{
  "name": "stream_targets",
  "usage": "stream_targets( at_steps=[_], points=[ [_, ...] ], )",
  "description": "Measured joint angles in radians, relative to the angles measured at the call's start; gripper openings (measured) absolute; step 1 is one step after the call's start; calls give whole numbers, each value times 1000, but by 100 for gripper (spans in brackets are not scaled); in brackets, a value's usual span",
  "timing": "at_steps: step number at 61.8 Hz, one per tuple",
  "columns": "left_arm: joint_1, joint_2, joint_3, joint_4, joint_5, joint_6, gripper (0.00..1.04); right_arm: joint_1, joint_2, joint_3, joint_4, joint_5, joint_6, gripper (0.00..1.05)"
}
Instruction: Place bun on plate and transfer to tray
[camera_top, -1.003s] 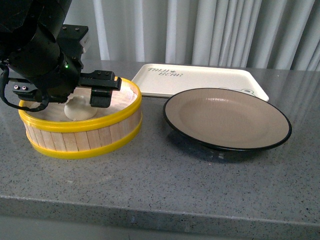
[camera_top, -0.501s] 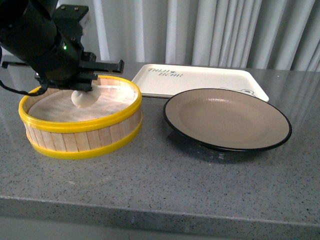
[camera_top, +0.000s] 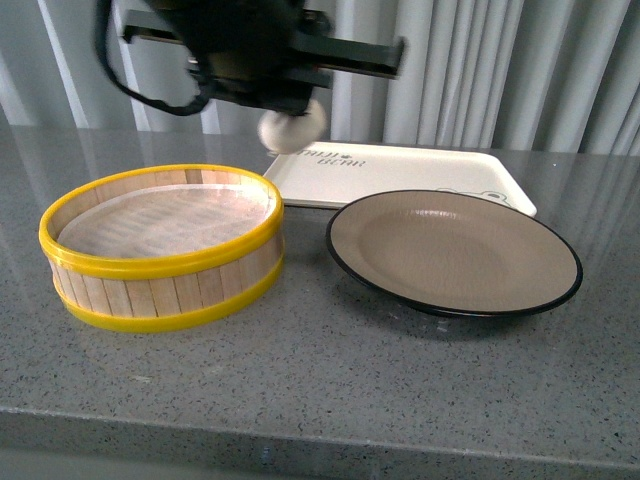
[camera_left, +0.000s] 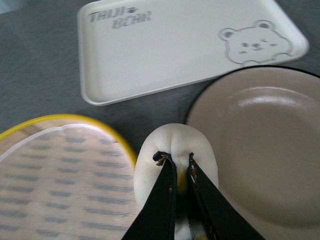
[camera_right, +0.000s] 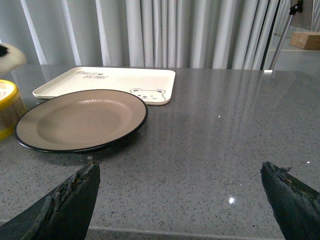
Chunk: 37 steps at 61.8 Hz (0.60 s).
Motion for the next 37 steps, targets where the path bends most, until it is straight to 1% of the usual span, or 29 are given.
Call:
stream_targets(
  at_steps=[7, 16, 25, 37],
  points=[
    [-90, 63, 49, -2, 0, 12, 4, 0, 0, 0, 0, 0, 0, 96],
    [-165, 185, 153, -33, -11, 11, 4, 0, 0, 0, 0, 0, 0, 96],
    [-187, 282, 259, -83, -37, 11, 4, 0, 0, 0, 0, 0, 0, 96],
    [-192, 371, 376, -138, -67, 11, 4, 0, 0, 0, 0, 0, 0, 96]
  ],
)
